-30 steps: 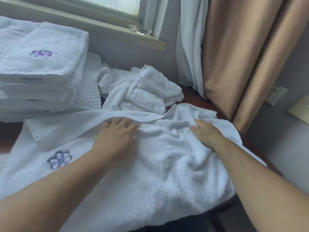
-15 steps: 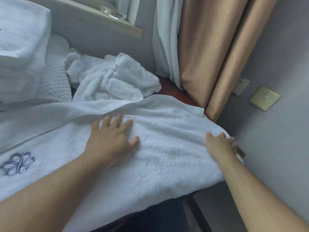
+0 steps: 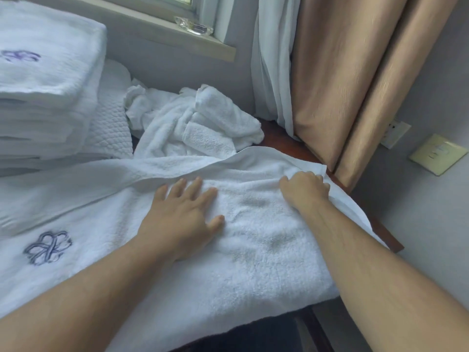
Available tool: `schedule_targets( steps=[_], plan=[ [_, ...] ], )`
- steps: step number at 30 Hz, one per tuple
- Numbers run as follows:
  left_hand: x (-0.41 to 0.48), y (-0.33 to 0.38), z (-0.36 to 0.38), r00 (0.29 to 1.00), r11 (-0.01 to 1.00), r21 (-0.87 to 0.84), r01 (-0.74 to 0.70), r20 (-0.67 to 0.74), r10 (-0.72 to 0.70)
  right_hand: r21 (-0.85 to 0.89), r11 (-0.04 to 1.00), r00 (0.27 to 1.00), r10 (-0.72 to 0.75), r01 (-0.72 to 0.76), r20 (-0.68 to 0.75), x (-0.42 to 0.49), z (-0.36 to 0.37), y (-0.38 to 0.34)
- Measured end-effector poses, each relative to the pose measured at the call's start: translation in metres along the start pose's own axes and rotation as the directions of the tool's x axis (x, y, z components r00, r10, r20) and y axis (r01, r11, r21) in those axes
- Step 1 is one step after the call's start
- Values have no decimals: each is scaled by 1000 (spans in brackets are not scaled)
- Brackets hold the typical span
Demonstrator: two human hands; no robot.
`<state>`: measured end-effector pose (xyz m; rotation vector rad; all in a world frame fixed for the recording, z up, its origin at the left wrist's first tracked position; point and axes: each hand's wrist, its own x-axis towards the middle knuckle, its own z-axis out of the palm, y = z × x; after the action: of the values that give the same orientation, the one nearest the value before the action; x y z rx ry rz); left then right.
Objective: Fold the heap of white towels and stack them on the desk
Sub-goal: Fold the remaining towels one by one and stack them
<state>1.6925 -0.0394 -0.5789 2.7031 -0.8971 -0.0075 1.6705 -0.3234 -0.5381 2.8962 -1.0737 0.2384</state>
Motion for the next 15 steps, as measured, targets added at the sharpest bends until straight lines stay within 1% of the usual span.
schedule_targets(
  steps=[1,2,3,4,6,7,9,10,11,12,13,14,15],
  plan=[
    [1,-1,0,1000,1000,-5,-3,2,3,121,988,996,-88,91,-31,5,2,-8],
    [1,-1,-1,1000,1000,-11,-8,1,8,246,953,984,-165,175,-63,9,3,-19],
    [2,-2,-3,1000,1000,-26,-12,-13,12,348,909,974,-212,228,-84,9,4,-32],
    [2,-4,-5,999,998,-67,-13,-46,10,418,875,969,-226,246,-98,9,6,-44],
    [2,-6,-10,983,967,-253,-11,-178,-36,465,861,978,-175,206,-109,7,9,-63],
    [0,-8,-13,966,926,-376,-18,-244,-80,462,868,982,-149,184,-113,5,10,-72],
    [-8,-9,-22,941,822,-565,-66,-310,-138,458,871,983,-139,178,-117,-6,5,-89],
    [-13,-11,-28,932,793,-602,-92,-333,-144,477,854,978,-164,206,-129,-16,0,-100],
    [-19,-17,-34,916,796,-594,-112,-372,-149,507,822,966,-212,259,-150,-29,-5,-113],
    [-26,-27,-42,892,825,-554,-114,-422,-160,537,776,943,-287,331,-167,-46,-9,-125],
    [-33,-41,-50,868,860,-503,-91,-463,-179,567,714,906,-389,410,-166,-64,-13,-136],
    [-42,-57,-59,853,890,-454,-41,-480,-206,597,638,847,-511,487,-145,-82,-17,-145],
    [-53,-77,-68,851,914,-405,31,-468,-236,621,561,768,-632,548,-106,-98,-19,-152]
  ],
)
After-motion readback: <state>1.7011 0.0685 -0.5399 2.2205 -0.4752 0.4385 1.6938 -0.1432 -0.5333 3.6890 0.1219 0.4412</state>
